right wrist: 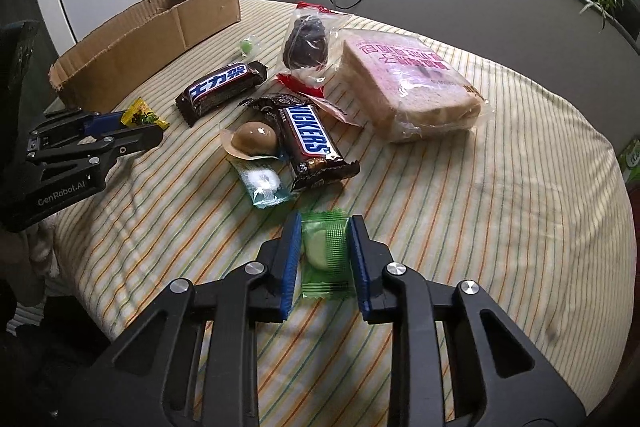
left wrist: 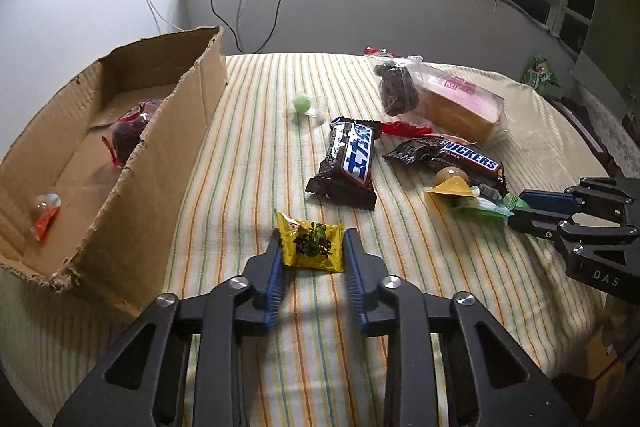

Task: Organize snacks
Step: 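Grasp the yellow candy with the left tool while the right tool grasps the green packet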

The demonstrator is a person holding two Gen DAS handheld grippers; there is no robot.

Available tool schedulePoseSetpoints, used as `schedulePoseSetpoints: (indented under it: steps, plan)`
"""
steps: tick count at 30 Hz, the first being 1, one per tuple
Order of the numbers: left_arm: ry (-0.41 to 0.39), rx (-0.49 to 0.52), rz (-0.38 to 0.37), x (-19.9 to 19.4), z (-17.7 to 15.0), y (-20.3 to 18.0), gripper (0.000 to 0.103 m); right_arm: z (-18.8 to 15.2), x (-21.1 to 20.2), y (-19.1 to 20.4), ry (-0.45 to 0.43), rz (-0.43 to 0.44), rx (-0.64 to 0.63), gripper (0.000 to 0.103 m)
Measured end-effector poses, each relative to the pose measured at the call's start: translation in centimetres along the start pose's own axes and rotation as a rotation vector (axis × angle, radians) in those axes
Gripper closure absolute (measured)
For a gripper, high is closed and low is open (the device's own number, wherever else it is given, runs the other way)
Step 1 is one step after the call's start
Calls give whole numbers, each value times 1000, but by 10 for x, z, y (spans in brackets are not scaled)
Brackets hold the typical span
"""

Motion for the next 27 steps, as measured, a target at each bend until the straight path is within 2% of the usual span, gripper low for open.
schedulePoseSetpoints:
  steps: [4, 6, 11, 14, 27]
  plan:
    - [-3, -10, -23, -3, -2, 1, 85, -1, -2, -3, -3, 7, 28, 79]
    - [-2, -15, -31, -5, -2, 1, 91, -1, -4, -5, -7, 8, 38, 79]
    - [-7, -12, -41, -7, -4, 0, 96, -1, -10, -6, -18, -3, 44, 79]
    - [-13, -33, -66, -9, -4, 3, 97, 0, -9, -7, -16, -6, 55, 79]
    - [-26, -38, -84, -8, -1, 6, 99, -1, -8, -5, -10, -14, 49, 79]
Point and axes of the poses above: each gripper's, at about its wrist camera, not at the fingertips, and x roughly the way its jaws point, y to its left, z to its top, the point moved 10 cm from there along x, roughly the way its jaws point, and after that the axes turned 11 degrees about y, right-handed, at the moved point
